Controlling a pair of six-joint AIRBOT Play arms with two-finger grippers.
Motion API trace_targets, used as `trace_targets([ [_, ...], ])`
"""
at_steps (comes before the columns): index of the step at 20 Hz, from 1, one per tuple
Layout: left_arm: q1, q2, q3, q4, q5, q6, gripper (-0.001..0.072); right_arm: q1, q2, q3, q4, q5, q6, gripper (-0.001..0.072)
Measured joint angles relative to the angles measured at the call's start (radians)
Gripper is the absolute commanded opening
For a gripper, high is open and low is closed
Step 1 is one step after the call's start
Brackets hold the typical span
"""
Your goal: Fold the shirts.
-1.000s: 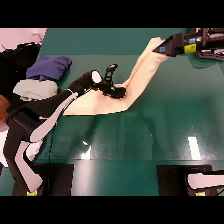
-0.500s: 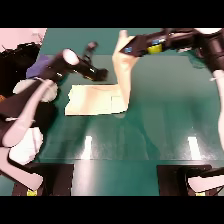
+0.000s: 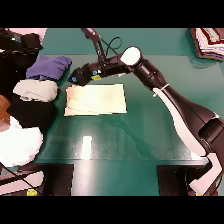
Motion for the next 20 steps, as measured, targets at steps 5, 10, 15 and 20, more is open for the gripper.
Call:
trace_targets([
  [5, 0.028, 0.028, -0.003, -0.001, -0.039, 0.0, 0.0023, -0.145, 0.111, -0.256, -0.134, 0.128, 0.056, 0.0411],
  [10, 0.034, 0.033, -0.004, -0.011, -0.05, 0.0, 0.0023, -0.384, 0.217, -0.576, -0.146, 0.111, 0.107, 0.0659],
  [15, 0.035, 0.034, -0.004, -0.026, -0.054, 0.0, 0.0022, -0.492, 0.163, -0.705, -0.026, 0.078, 0.116, 0.0653],
  [20, 0.035, 0.034, -0.004, -0.032, -0.054, 0.0, 0.0023, -0.431, 0.016, -0.607, 0.056, 0.084, 0.11, 0.0566],
])
